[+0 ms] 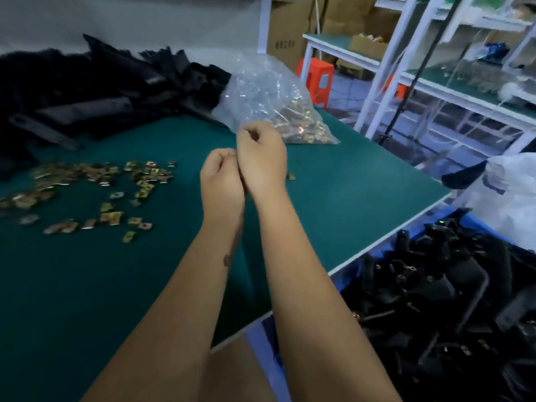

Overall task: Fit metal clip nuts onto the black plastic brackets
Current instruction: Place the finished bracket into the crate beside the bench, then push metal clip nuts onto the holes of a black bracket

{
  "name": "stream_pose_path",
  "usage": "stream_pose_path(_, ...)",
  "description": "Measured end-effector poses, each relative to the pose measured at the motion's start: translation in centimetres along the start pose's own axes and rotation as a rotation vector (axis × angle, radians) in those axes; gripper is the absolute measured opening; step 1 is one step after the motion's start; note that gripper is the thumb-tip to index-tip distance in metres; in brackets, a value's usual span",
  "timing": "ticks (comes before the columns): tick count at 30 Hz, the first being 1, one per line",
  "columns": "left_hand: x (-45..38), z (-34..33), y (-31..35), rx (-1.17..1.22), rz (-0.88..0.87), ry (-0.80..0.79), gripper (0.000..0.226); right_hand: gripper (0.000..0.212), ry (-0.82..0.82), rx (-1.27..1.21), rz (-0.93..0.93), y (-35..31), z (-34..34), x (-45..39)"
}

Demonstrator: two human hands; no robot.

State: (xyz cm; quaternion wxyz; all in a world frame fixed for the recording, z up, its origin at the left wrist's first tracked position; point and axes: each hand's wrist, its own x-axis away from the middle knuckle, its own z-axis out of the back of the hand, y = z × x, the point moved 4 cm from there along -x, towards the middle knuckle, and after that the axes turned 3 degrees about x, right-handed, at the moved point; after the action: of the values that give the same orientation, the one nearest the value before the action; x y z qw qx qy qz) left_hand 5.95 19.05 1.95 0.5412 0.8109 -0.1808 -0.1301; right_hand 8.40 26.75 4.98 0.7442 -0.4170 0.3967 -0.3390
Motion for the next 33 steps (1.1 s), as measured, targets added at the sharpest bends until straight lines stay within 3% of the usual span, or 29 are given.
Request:
stream_pose_path(5, -2.6, 10.8, 3.4, -0.085, -0.111, 0.338, 0.022, 0.020, -0.372, -0.016, 0.103, -4.4, -12.3, 3.3)
stream_pose_path(9, -3.6, 16.7, 5.1, -0.171, -0.146, 0.452, 0.022, 0.019, -0.493, -0.072, 0.142, -6.6, -18.1, 5.5)
stream_pose_path(14, -4.3, 20.5, 4.6, -0.324, -0.140, 0.480, 0.025, 0.019, -0.559, -0.106, 0.148, -5.8, -21.7, 7.5)
stream_pose_path(17, -4.9, 20.6, 4.0, -0.386, -0.142, 0.436, 0.027, 0.019, -0.500, -0.120, 0.141, -4.5, -21.8, 7.1)
stream_pose_path(22, -6.9, 20.2, 4.2, -0.438, -0.093, 0.465, 0.024, 0.020, -0.518, 0.026, 0.208, -4.2, -22.7, 4.6)
stream_pose_path(27, -8.1, 20.4, 4.1, -0.421, -0.076, 0.491, 0.024, 0.027, -0.648, 0.196, 0.302, -5.1, -25.8, 1.8)
stream_pose_path(33, -8.9, 20.9, 4.2, -0.360, -0.044, 0.539, 0.022, 0.029, -0.874, 0.437, 0.096, -5.6, -29.5, 0.6)
